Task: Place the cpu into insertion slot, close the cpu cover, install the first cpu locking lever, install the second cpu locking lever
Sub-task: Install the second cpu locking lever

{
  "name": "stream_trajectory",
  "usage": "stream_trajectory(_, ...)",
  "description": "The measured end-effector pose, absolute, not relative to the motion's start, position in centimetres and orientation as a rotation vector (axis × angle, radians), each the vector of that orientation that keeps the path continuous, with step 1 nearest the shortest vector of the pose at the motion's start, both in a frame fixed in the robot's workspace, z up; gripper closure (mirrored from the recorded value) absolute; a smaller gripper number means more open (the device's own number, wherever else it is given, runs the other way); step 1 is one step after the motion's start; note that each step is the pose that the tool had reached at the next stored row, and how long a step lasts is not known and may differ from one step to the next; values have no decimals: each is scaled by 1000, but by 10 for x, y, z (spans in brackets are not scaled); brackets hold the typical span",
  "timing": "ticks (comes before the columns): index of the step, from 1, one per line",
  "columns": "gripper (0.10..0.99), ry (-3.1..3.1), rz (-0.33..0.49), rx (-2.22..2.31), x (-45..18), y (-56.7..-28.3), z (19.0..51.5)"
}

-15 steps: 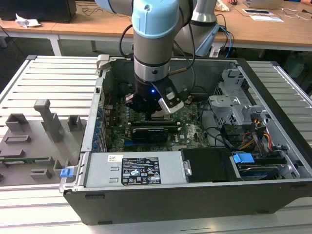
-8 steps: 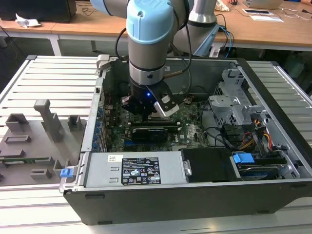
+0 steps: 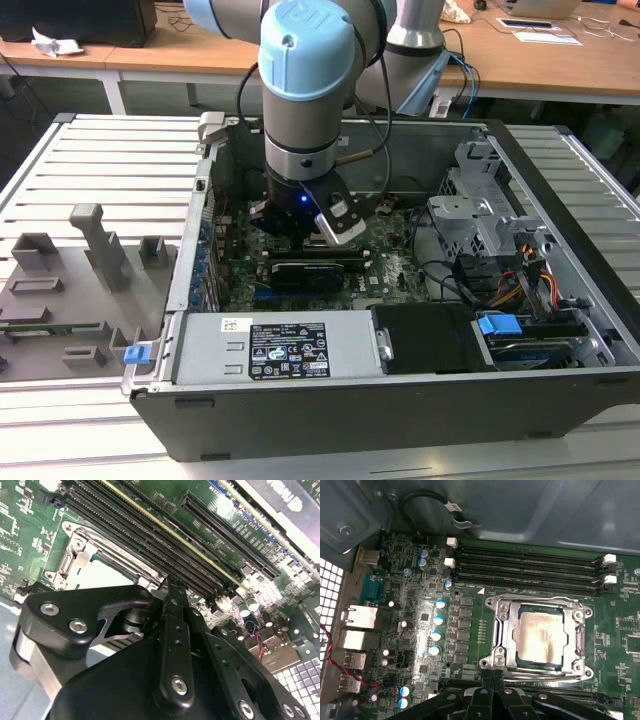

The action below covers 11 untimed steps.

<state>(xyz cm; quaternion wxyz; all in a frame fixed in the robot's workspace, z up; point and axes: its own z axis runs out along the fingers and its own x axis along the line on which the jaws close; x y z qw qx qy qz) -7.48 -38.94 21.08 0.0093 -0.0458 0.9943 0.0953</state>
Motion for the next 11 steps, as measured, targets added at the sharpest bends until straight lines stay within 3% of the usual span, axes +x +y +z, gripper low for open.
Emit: stream_trajectory(11,980,3101,332,-143,-75,-391,202)
